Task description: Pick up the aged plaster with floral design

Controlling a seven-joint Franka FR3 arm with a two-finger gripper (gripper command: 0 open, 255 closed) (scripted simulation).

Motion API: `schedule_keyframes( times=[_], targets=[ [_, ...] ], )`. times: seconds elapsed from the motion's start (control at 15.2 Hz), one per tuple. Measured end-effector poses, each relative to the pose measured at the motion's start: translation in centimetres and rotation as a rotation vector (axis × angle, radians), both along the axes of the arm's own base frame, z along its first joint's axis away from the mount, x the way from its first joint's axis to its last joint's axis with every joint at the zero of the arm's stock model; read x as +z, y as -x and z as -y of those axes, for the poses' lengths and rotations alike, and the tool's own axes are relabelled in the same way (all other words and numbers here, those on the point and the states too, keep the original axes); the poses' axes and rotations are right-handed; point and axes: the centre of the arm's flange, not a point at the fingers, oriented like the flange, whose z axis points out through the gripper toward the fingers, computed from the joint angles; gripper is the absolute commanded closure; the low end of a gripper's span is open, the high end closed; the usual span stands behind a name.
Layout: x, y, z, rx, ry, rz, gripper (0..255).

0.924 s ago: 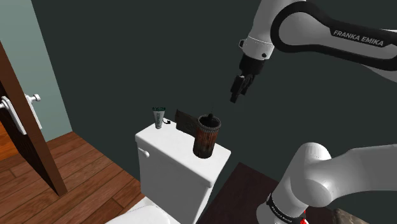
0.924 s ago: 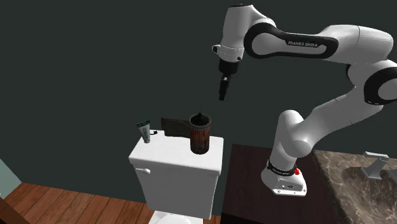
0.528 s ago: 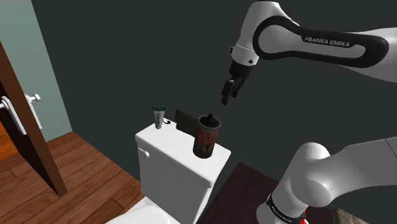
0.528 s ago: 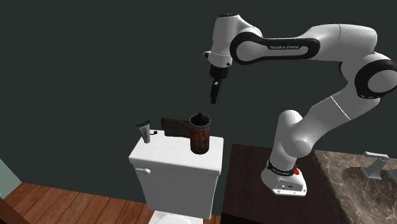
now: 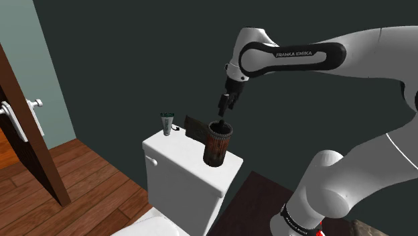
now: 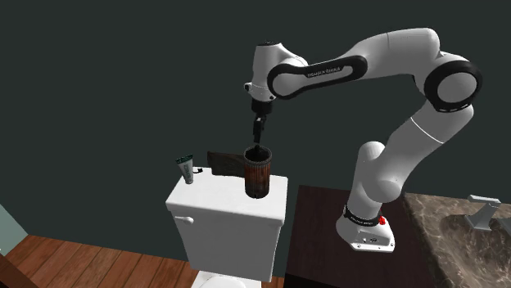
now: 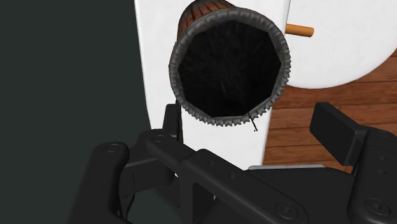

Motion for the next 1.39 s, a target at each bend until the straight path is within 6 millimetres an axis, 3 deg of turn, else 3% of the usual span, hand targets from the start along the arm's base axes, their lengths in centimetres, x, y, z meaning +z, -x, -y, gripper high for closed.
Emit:
schedule_keyframes(
  times=[0.92,1.39],
  targets=[
    [-12.8,-12.9,4.1,0.065,-0.056,-0.018,0],
    [-16.4,-13.7,4.0,0.071,-0.058,-0.014,0]
  ],
)
